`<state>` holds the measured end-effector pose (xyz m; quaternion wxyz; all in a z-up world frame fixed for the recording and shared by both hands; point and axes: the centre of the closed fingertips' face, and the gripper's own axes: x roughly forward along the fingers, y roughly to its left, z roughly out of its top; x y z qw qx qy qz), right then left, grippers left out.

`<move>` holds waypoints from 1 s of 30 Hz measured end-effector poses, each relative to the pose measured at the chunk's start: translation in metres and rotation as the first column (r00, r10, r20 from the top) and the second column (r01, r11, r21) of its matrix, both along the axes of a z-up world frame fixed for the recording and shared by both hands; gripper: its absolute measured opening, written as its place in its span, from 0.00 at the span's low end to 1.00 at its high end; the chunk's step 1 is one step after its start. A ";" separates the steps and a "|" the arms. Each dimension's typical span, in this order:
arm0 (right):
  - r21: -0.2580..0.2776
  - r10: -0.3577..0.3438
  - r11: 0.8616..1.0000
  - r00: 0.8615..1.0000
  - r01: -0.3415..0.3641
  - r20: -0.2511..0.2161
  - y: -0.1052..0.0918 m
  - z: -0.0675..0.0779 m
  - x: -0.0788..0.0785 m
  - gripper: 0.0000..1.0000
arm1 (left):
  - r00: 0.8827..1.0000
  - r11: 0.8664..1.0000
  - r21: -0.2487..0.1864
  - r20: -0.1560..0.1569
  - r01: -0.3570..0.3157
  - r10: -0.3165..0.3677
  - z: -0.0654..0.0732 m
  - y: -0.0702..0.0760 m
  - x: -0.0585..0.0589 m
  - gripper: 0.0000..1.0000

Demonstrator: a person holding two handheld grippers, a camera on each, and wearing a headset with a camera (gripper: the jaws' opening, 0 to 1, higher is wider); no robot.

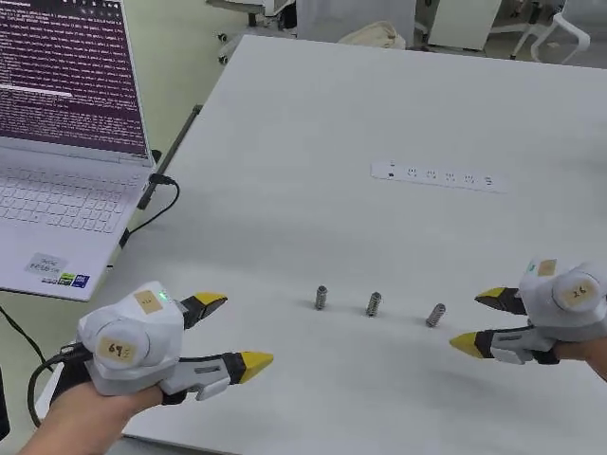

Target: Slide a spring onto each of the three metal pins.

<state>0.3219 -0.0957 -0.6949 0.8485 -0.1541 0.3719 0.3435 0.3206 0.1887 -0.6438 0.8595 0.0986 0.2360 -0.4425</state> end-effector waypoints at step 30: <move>0.212 -0.211 0.955 0.977 0.209 -0.013 0.001 0.013 -0.066 0.75 | 0.999 0.999 -0.048 -0.046 -0.013 0.011 0.000 -0.005 -0.008 0.65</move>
